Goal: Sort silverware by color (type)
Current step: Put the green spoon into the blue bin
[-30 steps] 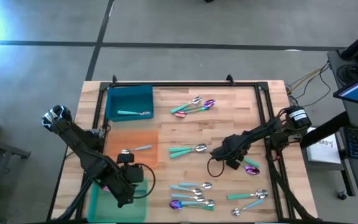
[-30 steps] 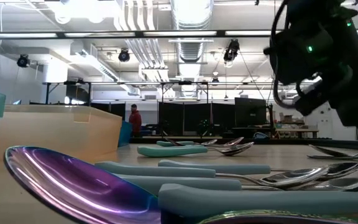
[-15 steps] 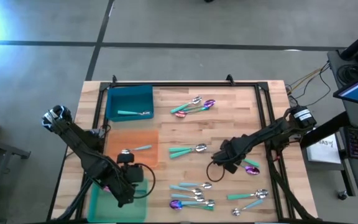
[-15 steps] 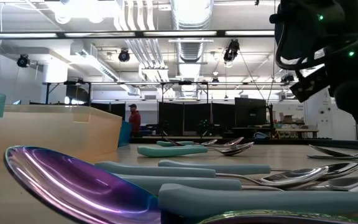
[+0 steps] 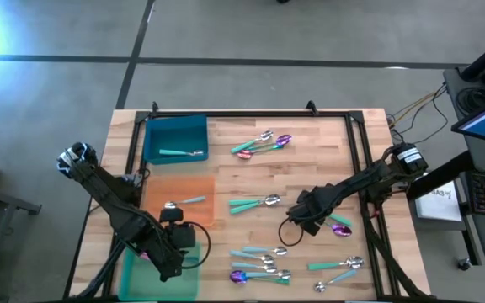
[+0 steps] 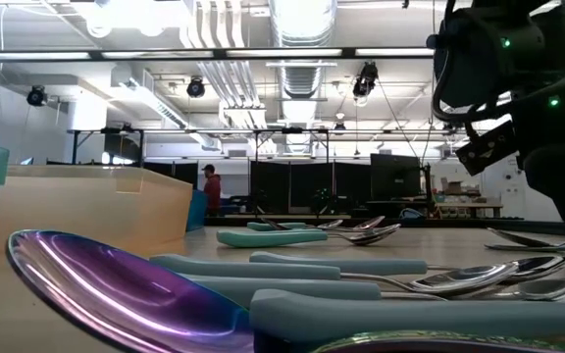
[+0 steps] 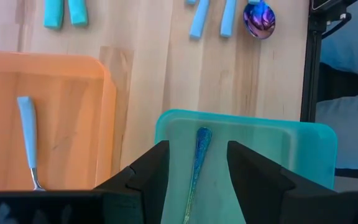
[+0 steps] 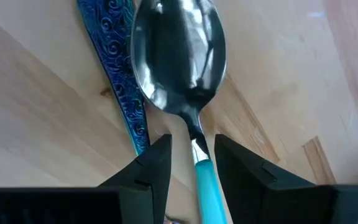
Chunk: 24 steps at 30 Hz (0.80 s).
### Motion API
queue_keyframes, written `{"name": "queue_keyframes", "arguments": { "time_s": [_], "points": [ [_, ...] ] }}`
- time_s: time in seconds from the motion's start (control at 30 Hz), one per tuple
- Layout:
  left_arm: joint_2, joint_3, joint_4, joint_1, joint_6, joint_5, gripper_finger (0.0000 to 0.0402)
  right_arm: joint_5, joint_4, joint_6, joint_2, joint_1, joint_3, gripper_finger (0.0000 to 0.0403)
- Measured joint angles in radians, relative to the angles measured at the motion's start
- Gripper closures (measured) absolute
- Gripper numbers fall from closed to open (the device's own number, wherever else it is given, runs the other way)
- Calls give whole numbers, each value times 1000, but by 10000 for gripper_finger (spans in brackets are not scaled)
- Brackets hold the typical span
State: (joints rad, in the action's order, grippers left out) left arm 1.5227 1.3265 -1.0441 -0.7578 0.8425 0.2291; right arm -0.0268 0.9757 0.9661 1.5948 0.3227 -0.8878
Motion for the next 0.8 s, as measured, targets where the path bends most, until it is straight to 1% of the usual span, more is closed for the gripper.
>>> {"name": "queue_keyframes", "arguments": {
  "time_s": [0.2,0.3,0.37,0.43,0.47,0.7,0.8],
  "points": [
    [0,-21,71,0,-27,3,256,-4,-55,-32,-5,-1,42,292],
    [0,-37,121,0,-70,60,256,-4,-60,-33,-4,-2,42,316],
    [4,-38,137,0,-96,123,256,-4,-66,-35,-4,-2,42,343],
    [11,-39,136,0,-106,210,256,-7,-70,-38,-3,-2,42,374],
    [15,-39,136,0,-106,253,256,-7,-70,-39,-3,-2,42,382],
    [64,-41,136,8,-133,581,256,18,-69,-55,-15,-6,43,387],
    [94,-46,137,30,-131,669,256,96,-64,-66,-29,-12,27,388]
  ]
}}
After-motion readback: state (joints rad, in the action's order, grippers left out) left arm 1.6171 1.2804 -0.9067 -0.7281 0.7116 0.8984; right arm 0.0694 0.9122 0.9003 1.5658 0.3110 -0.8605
